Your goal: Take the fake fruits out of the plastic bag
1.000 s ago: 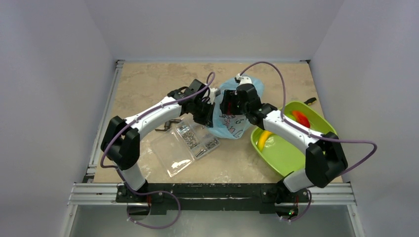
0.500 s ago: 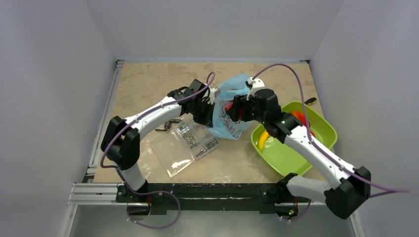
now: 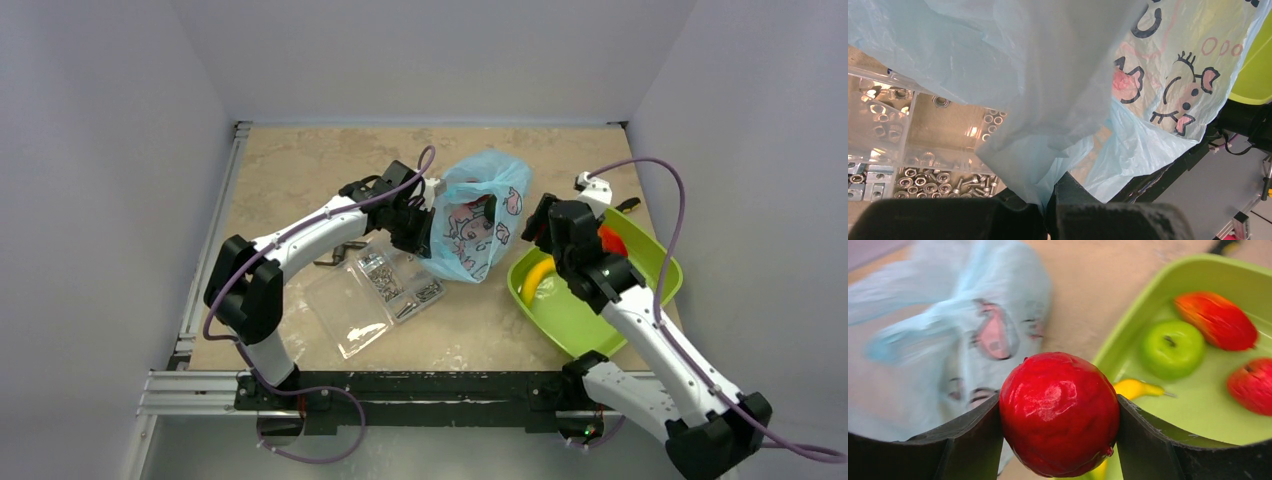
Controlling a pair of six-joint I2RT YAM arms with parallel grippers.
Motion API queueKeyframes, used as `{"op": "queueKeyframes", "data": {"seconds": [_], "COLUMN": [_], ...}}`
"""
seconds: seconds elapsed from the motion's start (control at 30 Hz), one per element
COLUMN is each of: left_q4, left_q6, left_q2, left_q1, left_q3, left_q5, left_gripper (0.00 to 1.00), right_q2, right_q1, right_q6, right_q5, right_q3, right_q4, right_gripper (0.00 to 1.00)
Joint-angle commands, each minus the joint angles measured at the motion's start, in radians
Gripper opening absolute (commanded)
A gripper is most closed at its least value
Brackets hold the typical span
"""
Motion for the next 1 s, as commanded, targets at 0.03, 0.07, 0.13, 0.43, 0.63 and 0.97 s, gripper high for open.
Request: {"op": "queueKeyframes", "data": {"seconds": [0.03, 0.07, 0.13, 0.43, 0.63, 0.97], "left_q4": [0.018, 0.017, 0.019, 0.021, 0.029, 0.036], "left_q6": [-0.008, -0.009, -0.009, -0.011, -0.017, -0.023], "left_q2": [-0.030, -0.031, -0.034, -0.047, -0.064, -0.072], "left_q1": [0.001, 0.001, 0.001, 0.000, 0.001, 0.003], "left_q3": [0.040, 0.039, 0.037, 0.035, 0.034, 0.026], "left_q5": [0.018, 0.020, 0.020, 0.029, 0.050, 0.065], "left_gripper": [0.00, 0.00, 0.00, 0.00, 0.00, 0.00], "right_q2": [0.114, 0.131, 0.157, 0.173, 0.126, 0.069], "right_q1": [-0.221, -0.251, -0.286, -0.339, -0.354, -0.354], "right_q6": [0.130, 0.141, 0.162, 0.248, 0.228, 0.179], "right_q5": [-0.070, -0.125, -0.209, -0.250, -0.283, -0.292], "right_q3": [-0.049, -0.075, -0.121, -0.259, -0.307, -0.277], "right_q4": [-0.074, -0.056, -0.017, 0.011, 0.045, 0.041], "right_gripper": [0.00, 0.00, 0.00, 0.00, 0.30, 0.73]}}
